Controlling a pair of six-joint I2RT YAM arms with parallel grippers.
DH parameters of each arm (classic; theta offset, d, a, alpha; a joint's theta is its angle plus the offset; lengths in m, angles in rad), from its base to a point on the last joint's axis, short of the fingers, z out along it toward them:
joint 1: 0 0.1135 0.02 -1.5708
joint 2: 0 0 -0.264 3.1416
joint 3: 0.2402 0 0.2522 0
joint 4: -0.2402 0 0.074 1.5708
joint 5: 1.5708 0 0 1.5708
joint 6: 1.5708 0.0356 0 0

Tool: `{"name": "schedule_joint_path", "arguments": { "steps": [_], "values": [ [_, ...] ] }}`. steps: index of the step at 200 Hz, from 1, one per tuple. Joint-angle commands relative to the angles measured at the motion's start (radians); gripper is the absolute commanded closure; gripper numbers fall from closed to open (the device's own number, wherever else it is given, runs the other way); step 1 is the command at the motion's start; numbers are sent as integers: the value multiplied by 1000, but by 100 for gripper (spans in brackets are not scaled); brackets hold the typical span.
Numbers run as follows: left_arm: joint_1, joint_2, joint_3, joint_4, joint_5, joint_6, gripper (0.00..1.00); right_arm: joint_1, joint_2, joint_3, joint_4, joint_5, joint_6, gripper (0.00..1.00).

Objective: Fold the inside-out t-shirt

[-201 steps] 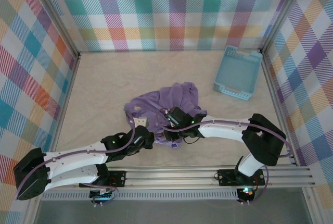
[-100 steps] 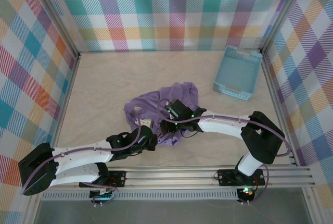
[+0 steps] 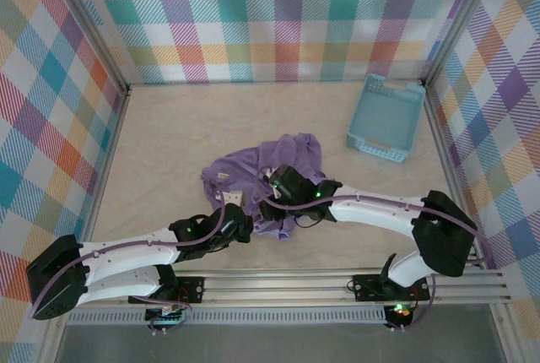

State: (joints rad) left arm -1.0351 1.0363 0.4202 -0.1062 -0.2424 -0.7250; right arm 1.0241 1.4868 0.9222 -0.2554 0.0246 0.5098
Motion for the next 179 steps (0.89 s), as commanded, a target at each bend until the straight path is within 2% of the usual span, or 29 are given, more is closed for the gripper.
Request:
{"name": "schedule_joint_path", "arguments": {
  "steps": [1,33,77,135,179],
  "values": [
    [10,-14,8,-25,-30,7,100,10,18,-25,-1,-35,24,66],
    [10,-29,4,-33,-26,3,100,7,104,30,-35,59,40,70],
    [10,-44,-1,-37,-23,2,100,-13,155,73,-24,102,29,70],
    [10,-40,-6,-23,-14,1,100,-32,208,112,-31,92,16,66],
    [10,-41,-7,-24,-19,1,100,-34,222,120,-38,83,12,72]
  ]
}}
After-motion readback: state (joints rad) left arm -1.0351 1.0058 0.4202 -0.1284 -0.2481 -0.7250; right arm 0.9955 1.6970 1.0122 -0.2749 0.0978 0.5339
